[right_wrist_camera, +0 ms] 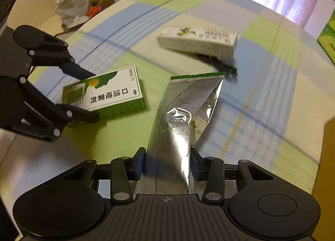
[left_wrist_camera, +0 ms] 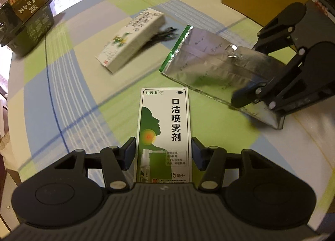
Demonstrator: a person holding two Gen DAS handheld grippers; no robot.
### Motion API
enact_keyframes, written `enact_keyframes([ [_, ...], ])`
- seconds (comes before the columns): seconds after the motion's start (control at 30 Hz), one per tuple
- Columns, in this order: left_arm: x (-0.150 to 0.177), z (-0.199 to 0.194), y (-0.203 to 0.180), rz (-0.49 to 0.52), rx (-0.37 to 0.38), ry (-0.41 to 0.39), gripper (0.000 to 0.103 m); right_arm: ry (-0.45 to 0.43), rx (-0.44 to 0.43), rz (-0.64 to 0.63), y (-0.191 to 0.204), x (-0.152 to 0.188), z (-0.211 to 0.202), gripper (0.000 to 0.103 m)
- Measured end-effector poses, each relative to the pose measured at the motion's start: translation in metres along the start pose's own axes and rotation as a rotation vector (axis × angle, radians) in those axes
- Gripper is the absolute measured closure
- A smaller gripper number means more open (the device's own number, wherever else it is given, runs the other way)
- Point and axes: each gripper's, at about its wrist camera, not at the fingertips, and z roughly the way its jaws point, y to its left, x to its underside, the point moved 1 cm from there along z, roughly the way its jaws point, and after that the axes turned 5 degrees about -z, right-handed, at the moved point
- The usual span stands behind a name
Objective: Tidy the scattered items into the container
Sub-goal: 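Lift the spray box and foil packet with both grippers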
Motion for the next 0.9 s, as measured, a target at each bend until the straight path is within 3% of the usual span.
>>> enact_keyframes([
  [0.33,0.046,-0.03,-0.107,0.076,0.023,-0.008,0.053,0.04,-0.021,0.015,0.011,0.115,-0.068,0.058],
  [0.57,0.071,-0.044,-0.153,-0.017,0.009,-0.028,0.05,-0.038,0.012,0.062,0.021,0.15,-0.101,0.056],
  [0.6,0.073,-0.045,-0.155,-0.025,0.004,-0.029,0.046,-0.042,0.02,0.057,0.024,0.15,-0.102,0.036],
  [0.67,0.074,-0.048,-0.159,-0.029,-0.011,-0.034,0.044,-0.071,0.052,0.044,0.029,0.15,-0.106,0.015],
  [0.9,0.071,-0.051,-0.158,-0.055,-0.018,-0.026,0.037,-0.067,0.024,0.098,0.022,0.144,-0.099,0.015],
])
